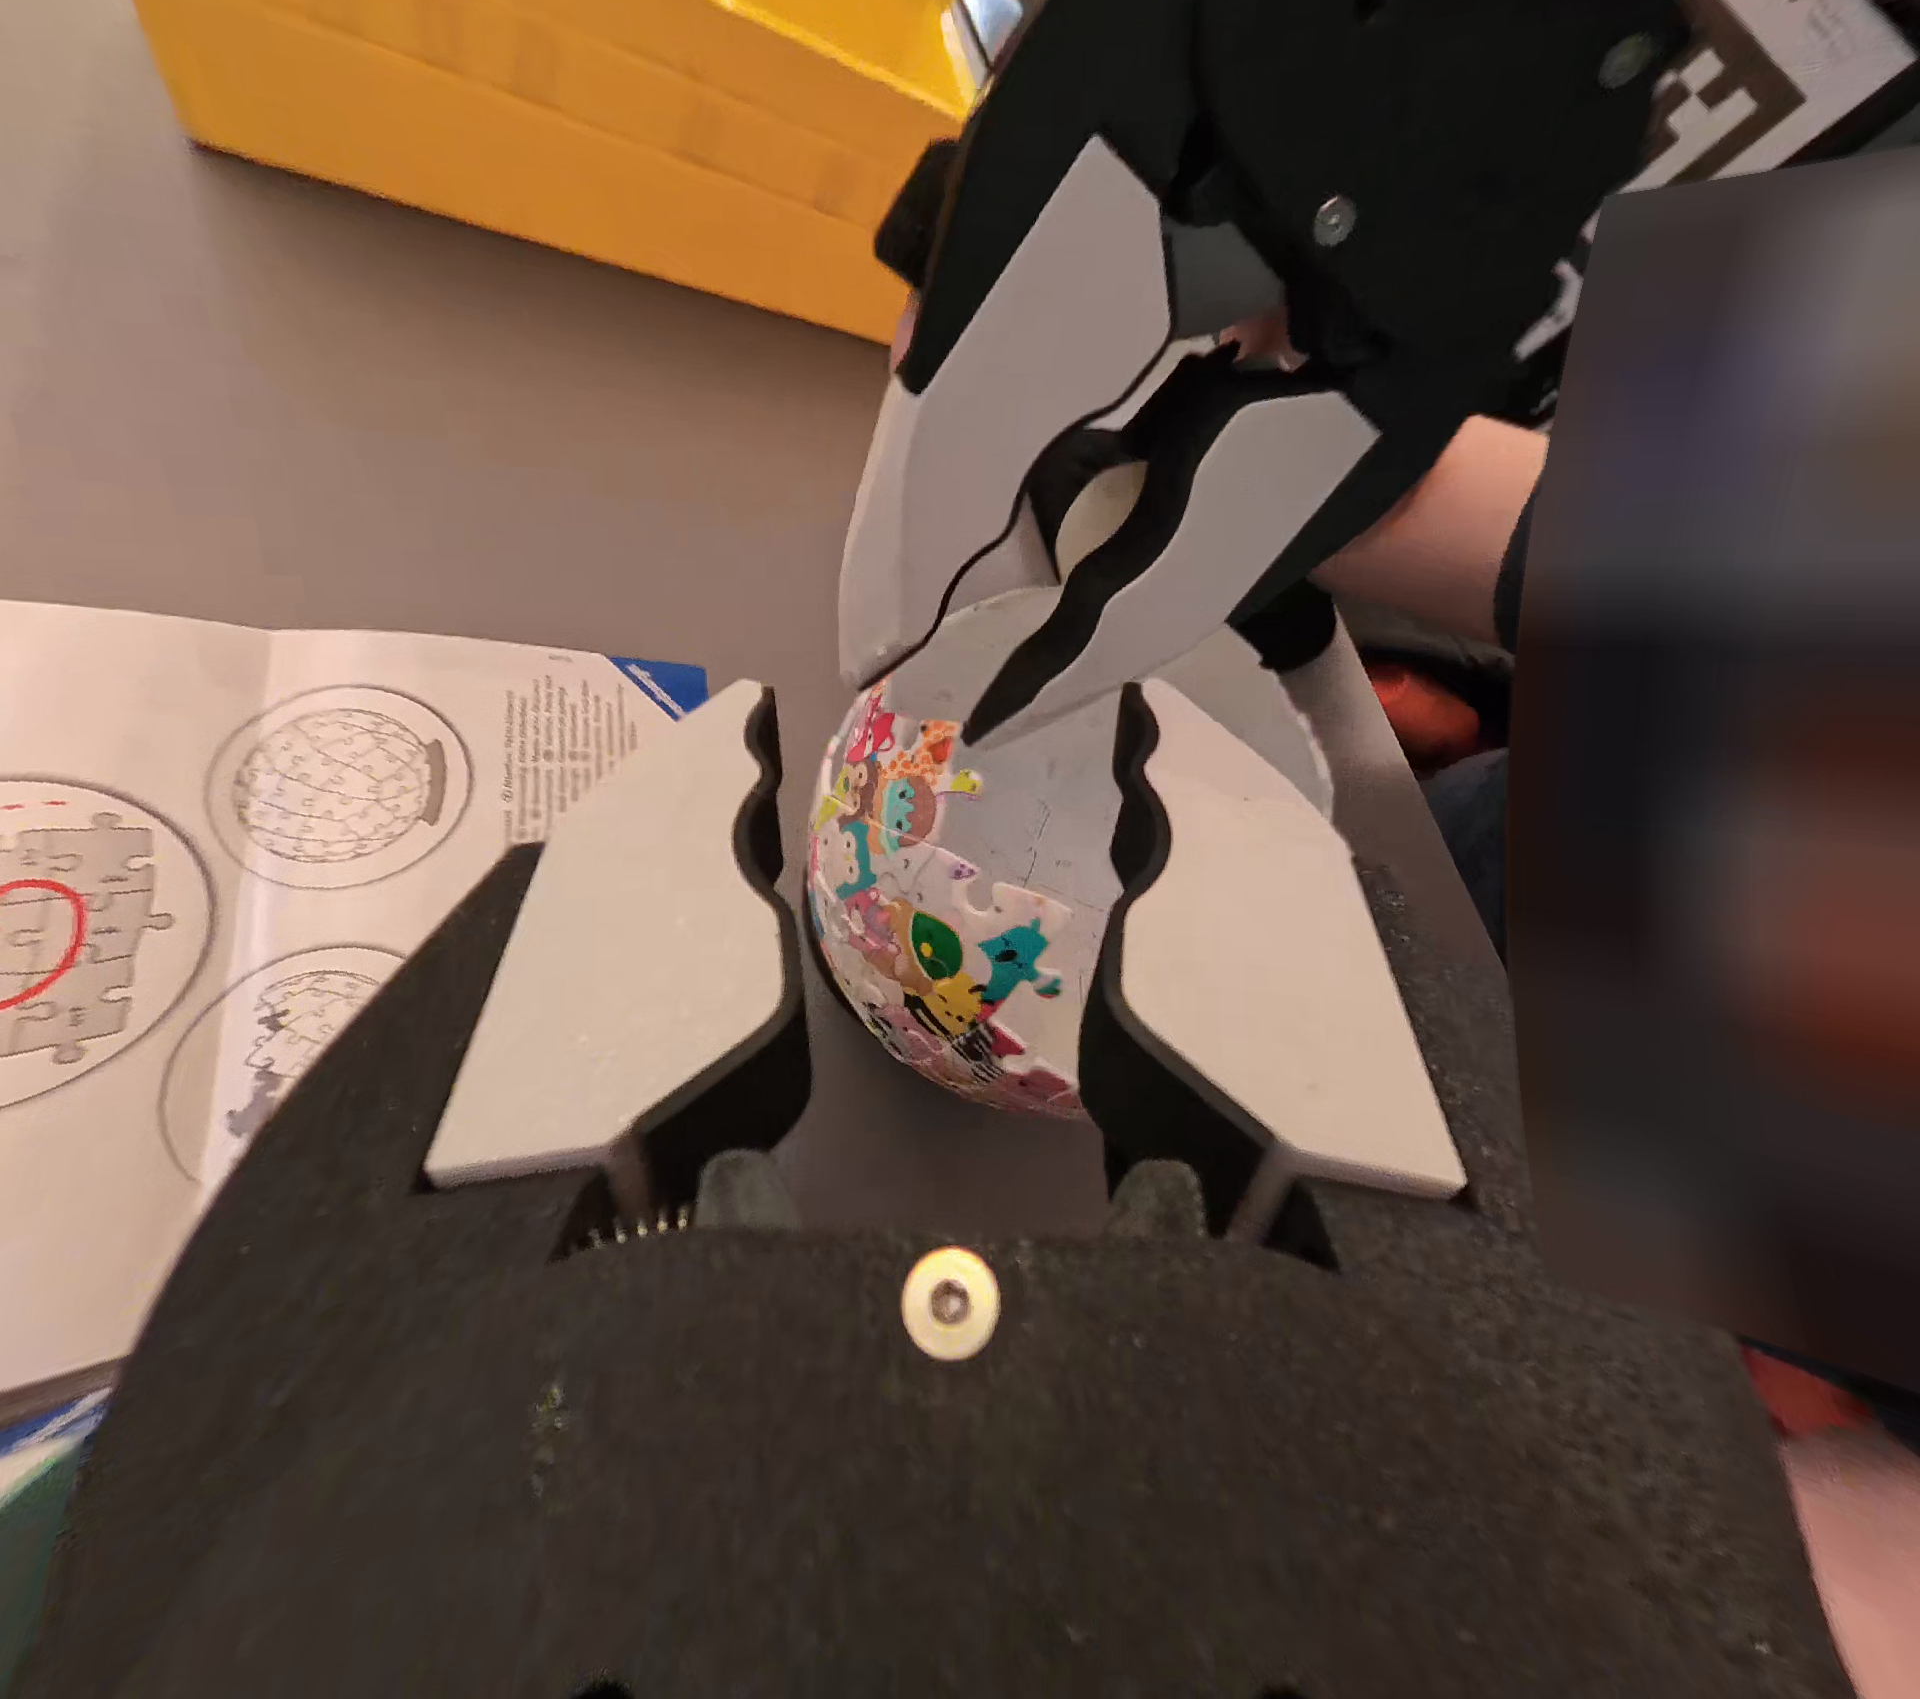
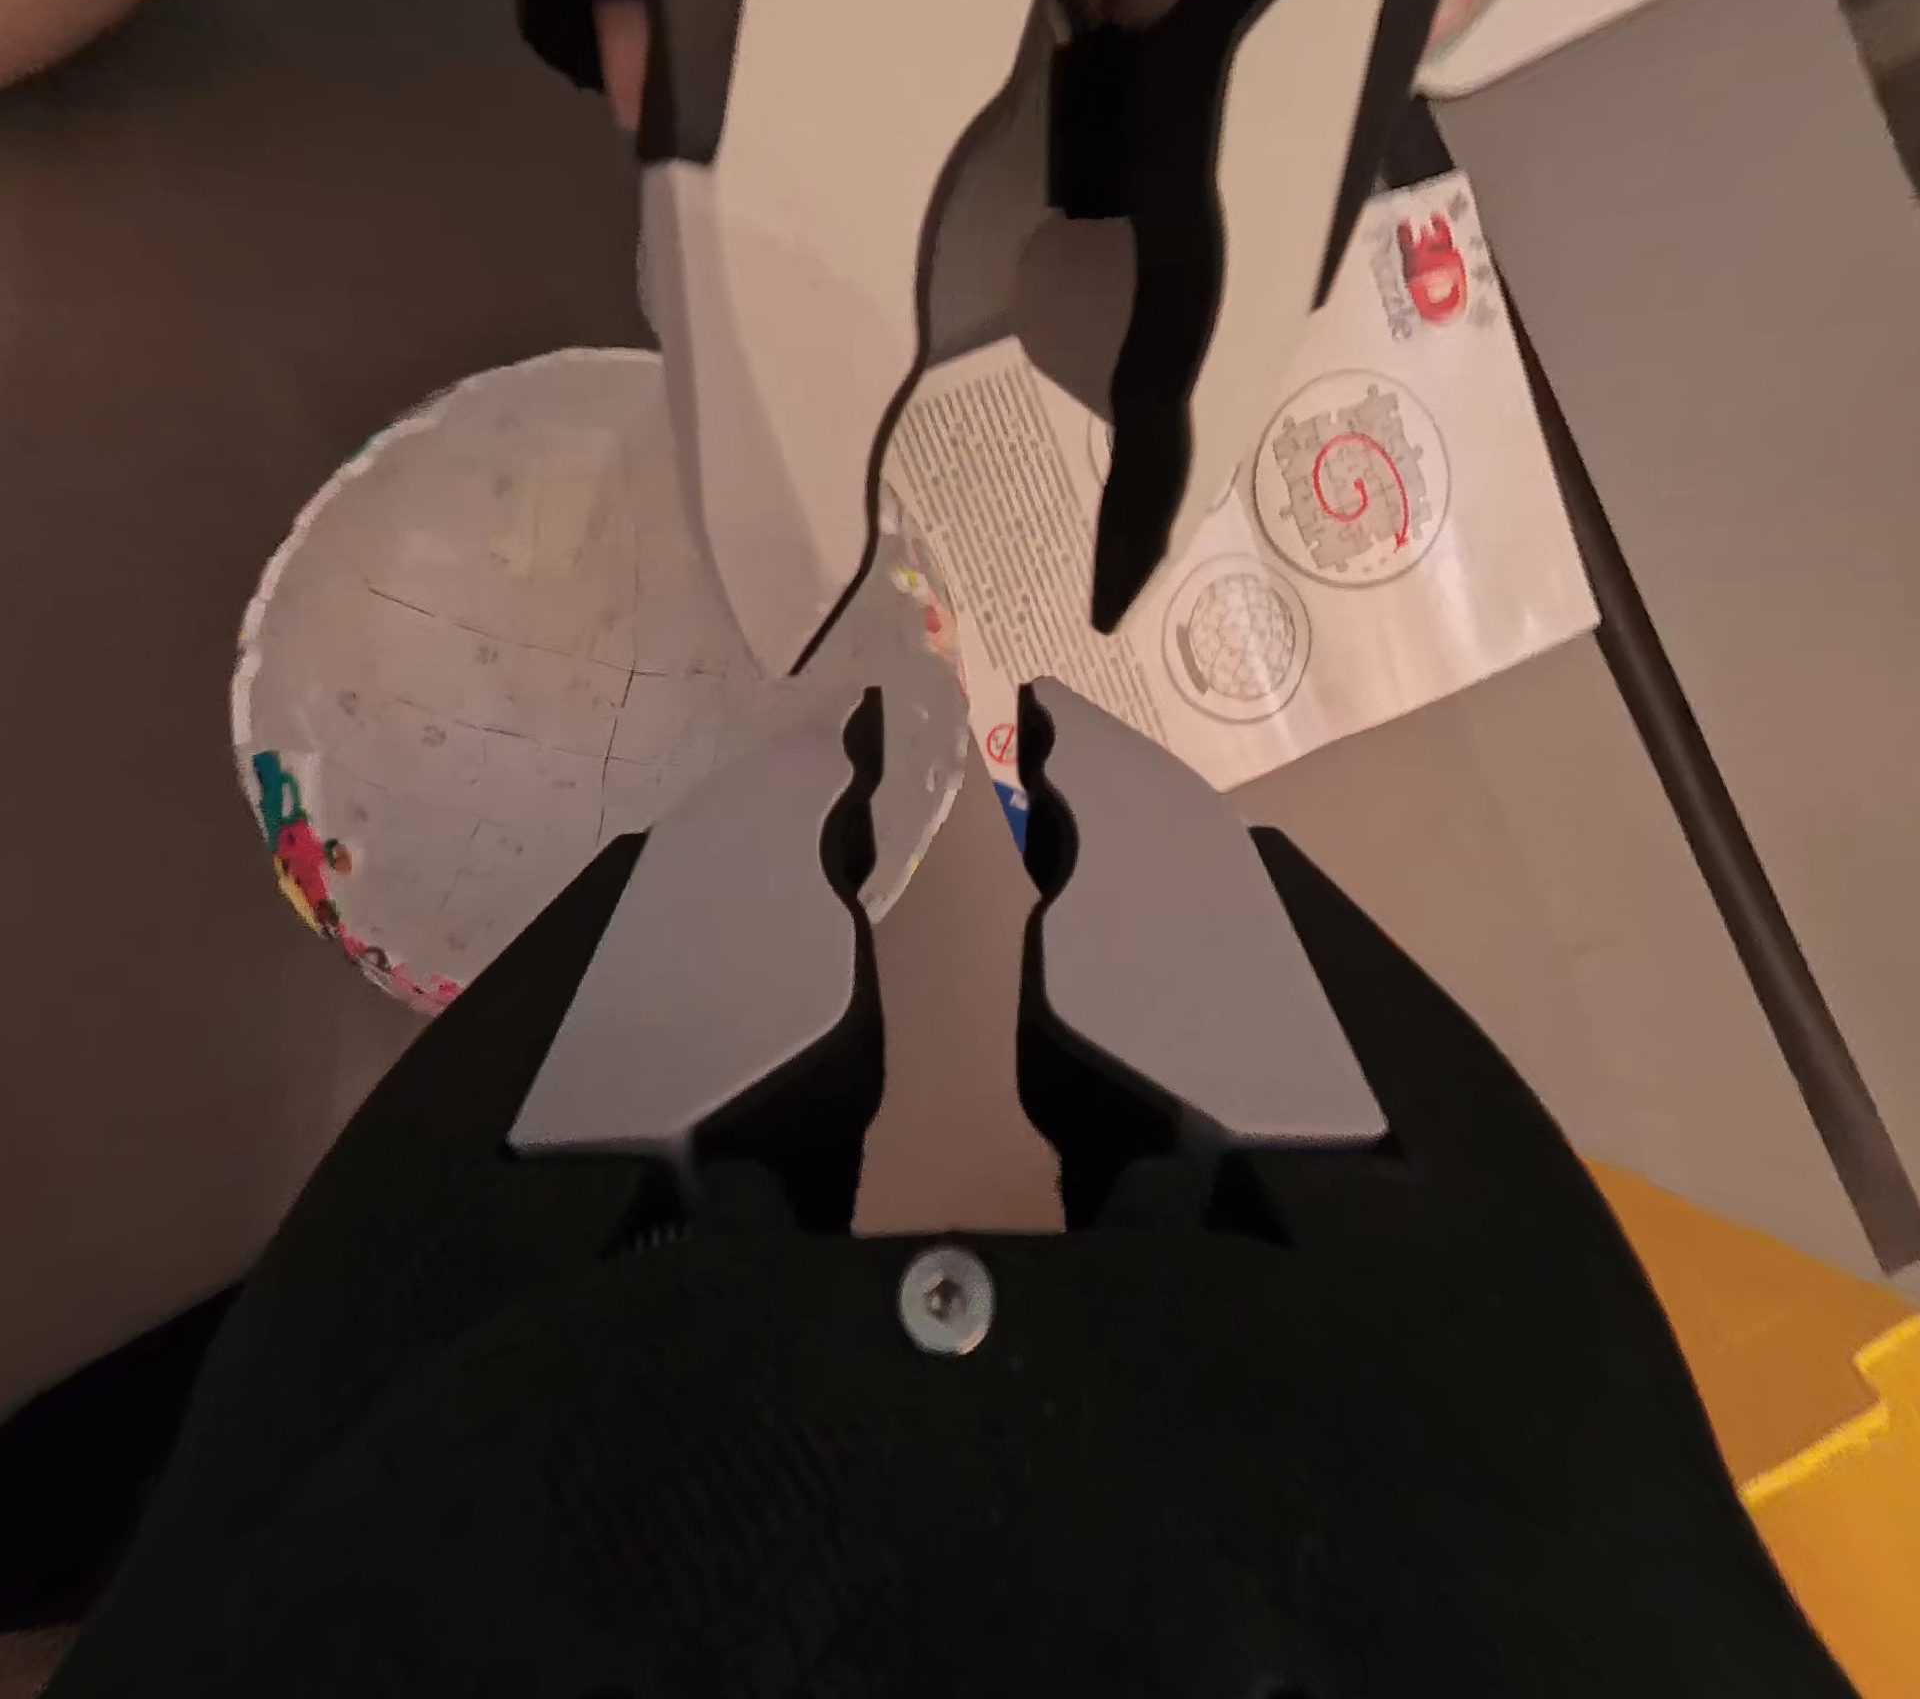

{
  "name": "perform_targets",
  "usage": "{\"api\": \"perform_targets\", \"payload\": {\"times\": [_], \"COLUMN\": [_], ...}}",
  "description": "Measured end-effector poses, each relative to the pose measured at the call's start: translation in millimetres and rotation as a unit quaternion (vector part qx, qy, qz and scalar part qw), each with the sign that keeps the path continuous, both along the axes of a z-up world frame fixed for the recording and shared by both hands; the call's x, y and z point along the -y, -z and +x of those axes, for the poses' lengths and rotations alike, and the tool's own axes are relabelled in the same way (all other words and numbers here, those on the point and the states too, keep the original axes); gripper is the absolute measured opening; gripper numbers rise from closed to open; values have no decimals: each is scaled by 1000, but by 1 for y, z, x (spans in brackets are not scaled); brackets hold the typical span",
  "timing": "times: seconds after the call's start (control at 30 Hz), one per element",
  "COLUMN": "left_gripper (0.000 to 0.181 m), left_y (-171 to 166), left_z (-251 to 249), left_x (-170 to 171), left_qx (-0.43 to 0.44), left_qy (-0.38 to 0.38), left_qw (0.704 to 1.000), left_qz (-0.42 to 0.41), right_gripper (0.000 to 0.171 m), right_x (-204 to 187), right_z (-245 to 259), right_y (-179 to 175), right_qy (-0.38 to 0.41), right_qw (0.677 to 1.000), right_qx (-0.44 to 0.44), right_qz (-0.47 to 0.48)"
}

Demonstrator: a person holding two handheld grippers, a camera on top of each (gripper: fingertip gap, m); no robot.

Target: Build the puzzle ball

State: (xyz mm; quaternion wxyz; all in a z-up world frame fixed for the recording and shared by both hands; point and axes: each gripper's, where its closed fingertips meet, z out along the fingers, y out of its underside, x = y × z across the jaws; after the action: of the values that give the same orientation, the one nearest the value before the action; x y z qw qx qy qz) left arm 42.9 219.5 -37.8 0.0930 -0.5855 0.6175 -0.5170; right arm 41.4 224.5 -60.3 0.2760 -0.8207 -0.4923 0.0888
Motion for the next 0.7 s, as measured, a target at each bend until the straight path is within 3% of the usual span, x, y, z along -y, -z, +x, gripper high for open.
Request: {"api": "perform_targets", "payload": {"times": [0.23, 0.37, 0.7], "left_gripper": [64, 63, 62], "left_y": [-37, -56, -60], "left_z": [-13, -20, -22], "left_x": [-11, -11, -8], "left_qx": [43, 64, 43], "left_qy": [-48, -67, -81], "left_qw": [997, 995, 994], "left_qz": [38, 44, 63], "right_gripper": [29, 29, 35], "right_x": [2, -2, 3], "right_z": [-11, -1, 12], "right_y": [-16, -12, -1], "right_qy": [-93, -83, -10], "right_qw": [992, 995, 998], "right_qx": [-75, -8, -19], "right_qz": [34, 60, -65]}}
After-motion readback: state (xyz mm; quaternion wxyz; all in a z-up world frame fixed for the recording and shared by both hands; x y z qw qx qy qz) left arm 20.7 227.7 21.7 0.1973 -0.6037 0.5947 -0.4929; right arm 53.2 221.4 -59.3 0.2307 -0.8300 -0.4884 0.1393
